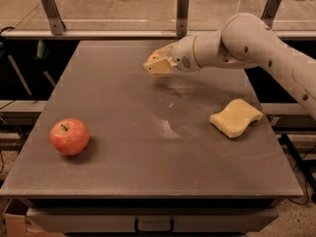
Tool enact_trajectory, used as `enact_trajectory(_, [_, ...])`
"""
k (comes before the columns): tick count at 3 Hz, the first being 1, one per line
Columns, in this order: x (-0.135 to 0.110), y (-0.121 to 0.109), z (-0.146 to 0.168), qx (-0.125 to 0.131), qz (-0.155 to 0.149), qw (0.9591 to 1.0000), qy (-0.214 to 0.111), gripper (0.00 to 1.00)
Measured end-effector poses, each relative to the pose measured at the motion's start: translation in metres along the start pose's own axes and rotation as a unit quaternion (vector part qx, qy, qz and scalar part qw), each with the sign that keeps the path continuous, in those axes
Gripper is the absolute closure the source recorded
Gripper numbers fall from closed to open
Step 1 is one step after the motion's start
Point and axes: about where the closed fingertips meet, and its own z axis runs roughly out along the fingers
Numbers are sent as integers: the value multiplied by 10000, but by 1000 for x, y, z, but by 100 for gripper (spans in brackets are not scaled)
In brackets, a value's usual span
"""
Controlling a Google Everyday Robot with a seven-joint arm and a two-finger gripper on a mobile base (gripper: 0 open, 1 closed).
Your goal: Move orange near sponge
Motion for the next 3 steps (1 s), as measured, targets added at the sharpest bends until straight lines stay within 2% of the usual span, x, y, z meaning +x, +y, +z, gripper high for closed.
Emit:
enact_trajectory(1, [25,19,-28,-1,107,9998,163,100])
enact_trajectory(3, [56,50,-96,296,257,9971,645,100])
